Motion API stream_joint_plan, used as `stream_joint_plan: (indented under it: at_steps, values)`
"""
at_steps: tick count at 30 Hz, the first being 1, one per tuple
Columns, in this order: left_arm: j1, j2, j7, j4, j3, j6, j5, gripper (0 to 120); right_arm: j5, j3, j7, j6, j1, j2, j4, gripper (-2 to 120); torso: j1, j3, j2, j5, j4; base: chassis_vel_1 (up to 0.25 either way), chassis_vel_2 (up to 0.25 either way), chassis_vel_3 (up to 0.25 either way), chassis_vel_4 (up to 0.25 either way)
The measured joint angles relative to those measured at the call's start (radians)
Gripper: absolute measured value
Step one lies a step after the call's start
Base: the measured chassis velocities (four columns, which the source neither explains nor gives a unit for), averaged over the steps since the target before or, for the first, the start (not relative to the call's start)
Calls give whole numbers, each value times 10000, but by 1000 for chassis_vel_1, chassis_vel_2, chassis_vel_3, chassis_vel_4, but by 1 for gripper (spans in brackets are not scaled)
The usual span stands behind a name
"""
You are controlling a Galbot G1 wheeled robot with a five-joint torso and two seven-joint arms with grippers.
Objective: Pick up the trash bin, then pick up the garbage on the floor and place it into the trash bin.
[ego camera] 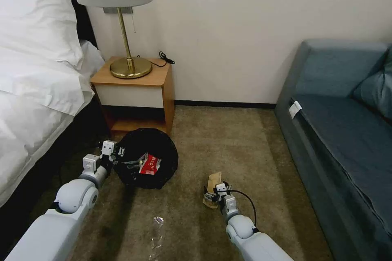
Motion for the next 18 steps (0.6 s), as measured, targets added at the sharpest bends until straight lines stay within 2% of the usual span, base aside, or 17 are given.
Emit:
stream_joint_plan:
  at_steps: [10, 13, 14, 16, 17, 18]
  values:
    - [164, -92, 3, -72, -5, -16, 95, 4, 85, 39, -655, 469, 470, 458, -1463, 99, 0, 0, -1, 1, 0, 0, 0, 0, 0]
    - [212, -81, 4, -122, -61, -23, 108, 4, 123, 107, -871, 631, 650, 710, -2052, 85, 0, 0, 0, 1, 1, 0, 0, 0, 0]
    - [212, -81, 4, -122, -61, -23, 108, 4, 123, 107, -871, 631, 650, 710, -2052, 85, 0, 0, 0, 1, 1, 0, 0, 0, 0]
    - [254, -41, 4, -177, -102, -23, 95, 4, 143, 118, -951, 699, 687, 769, -2209, 75, 0, 1, -1, 2, 1, 0, 0, 0, 0]
    - [254, -41, 4, -177, -102, -23, 95, 4, 143, 118, -951, 699, 687, 769, -2209, 75, 0, 1, -1, 2, 1, 0, 0, 0, 0]
    - [285, -20, 3, -210, -121, -24, 87, 4, 165, 122, -976, 716, 688, 770, -2222, 70, 0, 0, 0, 1, 0, 0, 0, 0, 0]
